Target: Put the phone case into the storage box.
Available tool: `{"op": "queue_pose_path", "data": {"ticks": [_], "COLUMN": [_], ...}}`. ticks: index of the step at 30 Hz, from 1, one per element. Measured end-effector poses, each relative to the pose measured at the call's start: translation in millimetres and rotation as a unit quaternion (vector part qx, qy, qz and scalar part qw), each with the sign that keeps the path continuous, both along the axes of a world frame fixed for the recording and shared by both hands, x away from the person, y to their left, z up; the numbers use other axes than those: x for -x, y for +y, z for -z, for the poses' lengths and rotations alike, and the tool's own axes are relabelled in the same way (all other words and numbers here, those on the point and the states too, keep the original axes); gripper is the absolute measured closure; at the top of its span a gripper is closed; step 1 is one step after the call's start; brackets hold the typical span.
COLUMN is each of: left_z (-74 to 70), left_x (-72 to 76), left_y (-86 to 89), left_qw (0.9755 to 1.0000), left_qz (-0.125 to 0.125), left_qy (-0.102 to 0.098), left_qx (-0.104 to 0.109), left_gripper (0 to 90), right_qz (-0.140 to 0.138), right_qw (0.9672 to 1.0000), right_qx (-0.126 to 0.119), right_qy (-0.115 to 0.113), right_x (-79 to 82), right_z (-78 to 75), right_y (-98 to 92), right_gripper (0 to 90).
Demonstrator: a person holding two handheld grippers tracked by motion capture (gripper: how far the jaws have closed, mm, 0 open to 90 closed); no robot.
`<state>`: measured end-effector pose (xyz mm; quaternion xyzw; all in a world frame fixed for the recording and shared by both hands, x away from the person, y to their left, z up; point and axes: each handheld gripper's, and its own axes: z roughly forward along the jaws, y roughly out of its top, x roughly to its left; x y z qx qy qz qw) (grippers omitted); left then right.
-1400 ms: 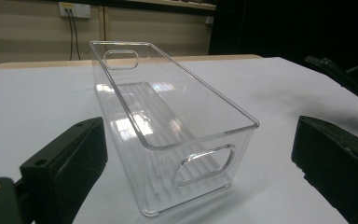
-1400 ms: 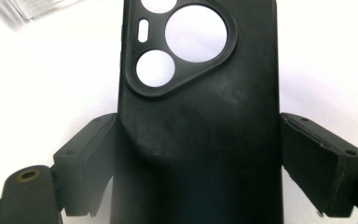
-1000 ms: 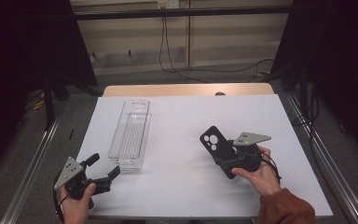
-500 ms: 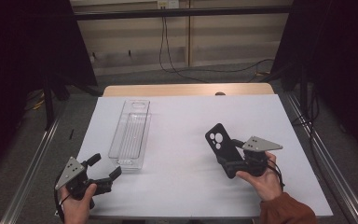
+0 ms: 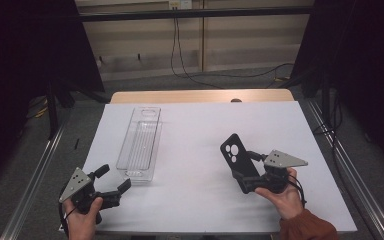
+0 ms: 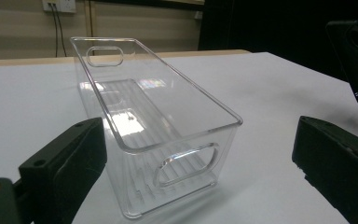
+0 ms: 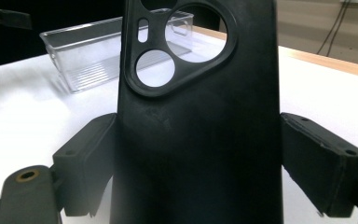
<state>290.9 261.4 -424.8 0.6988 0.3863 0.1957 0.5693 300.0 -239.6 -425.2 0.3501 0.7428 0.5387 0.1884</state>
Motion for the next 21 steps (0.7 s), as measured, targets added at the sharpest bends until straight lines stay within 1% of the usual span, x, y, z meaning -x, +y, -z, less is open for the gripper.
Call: {"op": "queue_pose_path", "data": {"ticks": [3, 6, 8, 9, 10, 11, 13, 14, 18, 19, 21], "left_z": [-1.2, -2.2, -2.0, -2.0, -2.0, -1.9, -1.8, -1.8, -2.3, -2.5, -2.9], "left_x": [0.2, 0.9, 0.5, 0.1, -0.1, 0.0, -1.0, -1.3, -2.9, -3.3, -3.6], "left_y": [-0.4, -1.3, -2.7, -2.9, -3.5, -5.0, -5.7, -6.5, -7.8, -8.2, -9.7], "left_qw": [1.0000, 0.9999, 0.9997, 0.9996, 0.9995, 0.9997, 0.9996, 0.9997, 0.9993, 0.9992, 0.9989], "left_qz": [0.004, 0.011, 0.021, 0.028, 0.029, 0.023, 0.023, 0.021, 0.034, 0.037, 0.044], "left_qy": [0.003, 0.001, 0.005, 0.008, 0.010, 0.012, 0.013, 0.014, 0.015, 0.014, 0.012], "left_qx": [0.006, 0.006, 0.008, 0.003, 0.000, 0.002, -0.007, -0.008, -0.007, -0.010, -0.010], "left_gripper": [3.1, 3.2, 3.4, 4.0, 4.4, 4.3, 4.0, 4.0, 5.1, 5.1, 5.1], "right_qz": [-0.009, -0.023, -0.029, -0.033, -0.035, -0.037, -0.045, -0.045, -0.055, -0.057, -0.061], "right_qw": [0.9999, 0.9997, 0.9996, 0.9994, 0.9993, 0.9993, 0.9990, 0.9990, 0.9984, 0.9983, 0.9981], "right_qx": [-0.001, -0.005, -0.007, -0.007, -0.010, -0.010, -0.009, -0.009, -0.011, -0.009, -0.010], "right_qy": [0.004, 0.002, -0.002, -0.002, -0.002, -0.002, -0.001, -0.001, -0.001, 0.000, 0.001], "right_x": [0.3, 1.9, 2.9, 3.2, 3.7, 4.1, 5.1, 5.1, 6.0, 6.3, 6.6], "right_z": [1.8, 2.3, 2.2, 2.3, 2.2, 2.1, 2.8, 2.8, 3.1, 3.0, 3.1], "right_y": [1.7, 5.1, 7.9, 9.1, 10.5, 11.7, 14.7, 14.7, 19.9, 21.2, 23.8], "right_gripper": [14.5, 14.4, 14.4, 14.4, 14.5, 14.4, 14.4, 14.4, 14.4, 14.4, 14.4]}}
